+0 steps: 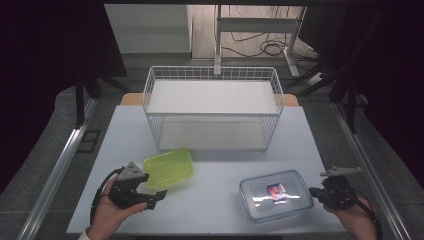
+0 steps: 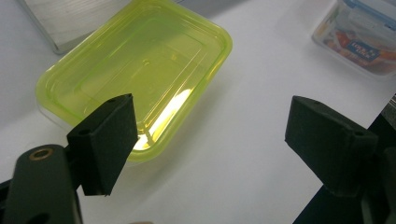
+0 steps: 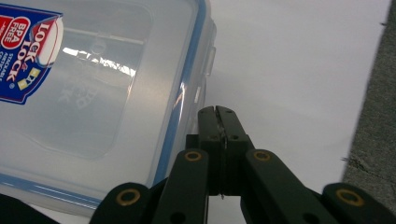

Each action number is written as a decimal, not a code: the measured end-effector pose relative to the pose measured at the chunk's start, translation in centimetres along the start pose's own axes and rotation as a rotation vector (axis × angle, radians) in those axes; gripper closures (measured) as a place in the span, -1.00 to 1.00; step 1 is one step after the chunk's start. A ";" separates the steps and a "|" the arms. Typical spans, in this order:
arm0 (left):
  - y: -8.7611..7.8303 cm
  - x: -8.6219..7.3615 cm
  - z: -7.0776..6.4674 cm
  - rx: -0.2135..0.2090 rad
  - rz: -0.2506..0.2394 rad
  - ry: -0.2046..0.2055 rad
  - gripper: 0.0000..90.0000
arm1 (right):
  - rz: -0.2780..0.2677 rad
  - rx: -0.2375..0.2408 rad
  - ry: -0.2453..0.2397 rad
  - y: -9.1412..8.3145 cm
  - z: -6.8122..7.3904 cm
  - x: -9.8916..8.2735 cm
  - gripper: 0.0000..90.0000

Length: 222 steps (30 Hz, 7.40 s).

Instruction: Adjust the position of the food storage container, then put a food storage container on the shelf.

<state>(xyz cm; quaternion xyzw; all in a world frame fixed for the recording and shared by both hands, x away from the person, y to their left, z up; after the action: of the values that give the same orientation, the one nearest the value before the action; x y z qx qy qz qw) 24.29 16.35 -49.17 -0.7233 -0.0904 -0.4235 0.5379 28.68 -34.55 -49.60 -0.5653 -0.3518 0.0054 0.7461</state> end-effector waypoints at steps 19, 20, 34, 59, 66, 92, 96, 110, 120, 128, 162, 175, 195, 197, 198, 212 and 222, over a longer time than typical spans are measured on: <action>0.4 -0.1 -0.4 -0.006 0.009 0.006 -0.63 | 0.036 0.053 -0.119 3.1 7.3 2.1 0.98; 0.4 -0.2 -0.5 -0.008 0.010 0.007 -0.63 | 0.038 0.067 -0.132 3.4 7.8 2.1 0.98; 1.3 -0.5 -1.6 -0.031 0.034 0.025 -0.62 | 0.042 0.125 -0.183 4.6 10.6 2.5 0.98; 2.7 -1.4 -4.9 -0.186 0.054 0.045 0.30 | 0.004 0.196 -0.189 4.8 10.8 2.6 0.93; 2.7 -1.4 -4.6 -0.201 0.046 -0.035 -0.27 | -0.053 0.203 -0.147 4.6 9.9 2.8 0.44; 3.1 -1.0 -6.7 -0.305 0.054 -0.166 -0.70 | -0.173 0.380 -0.062 3.0 9.2 3.5 -0.37; 3.4 -1.1 -7.3 -0.315 0.057 -0.172 -0.73 | -0.191 0.383 -0.069 2.4 9.5 3.8 -0.39; 4.5 -1.1 -8.1 -0.344 0.073 -0.221 -0.75 | -0.188 0.388 -0.072 2.9 9.5 3.9 -0.41; 6.1 -0.4 -8.5 -0.395 0.098 -0.287 -0.75 | -0.186 0.367 -0.079 3.1 9.4 3.9 -0.41; 6.7 -0.7 -8.9 -0.447 0.123 -0.320 -0.74 | -0.192 0.359 -0.077 3.0 9.4 3.9 -0.41; 6.9 -1.0 -8.9 -0.415 0.101 -0.315 -0.46 | -0.069 0.546 -0.004 6.1 10.9 3.5 -0.58; 6.8 -1.1 -8.9 -0.413 0.100 -0.304 -0.45 | -0.027 0.631 0.083 6.9 10.9 3.6 -0.53; 5.6 -1.2 -9.4 -0.388 0.041 -0.289 -0.23 | -0.075 0.684 0.123 5.7 10.2 3.0 -0.16; 5.6 -1.3 -9.4 -0.388 0.038 -0.284 -0.23 | -0.076 0.685 0.123 5.6 10.2 2.9 -0.15; 5.5 -1.3 -9.4 -0.387 0.037 -0.284 -0.22 | -0.077 0.686 0.123 5.6 10.1 2.9 -0.14; 5.1 -1.4 -9.4 -0.385 0.023 -0.281 -0.14 | -0.088 0.702 0.119 5.2 10.0 2.7 -0.07; 5.0 -1.4 -9.4 -0.389 0.020 -0.283 -0.10 | -0.091 0.718 0.120 5.1 9.9 2.7 -0.03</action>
<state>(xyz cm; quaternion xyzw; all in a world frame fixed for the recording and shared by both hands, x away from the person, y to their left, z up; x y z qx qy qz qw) 21.52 6.77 -53.15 -0.8662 -0.0745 -0.3221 0.3746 27.41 -23.30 -51.43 -0.2506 -0.3081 0.0622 0.9157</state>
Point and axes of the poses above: each handheld gripper's, and its own axes: y roughly forward along the jaws, x roughly out of its top, z roughly to its left, the point moved 5 cm from there along y, roughly forward along the jaws, and after that the axes turned 8 degrees about x, right-handed, at the moved point
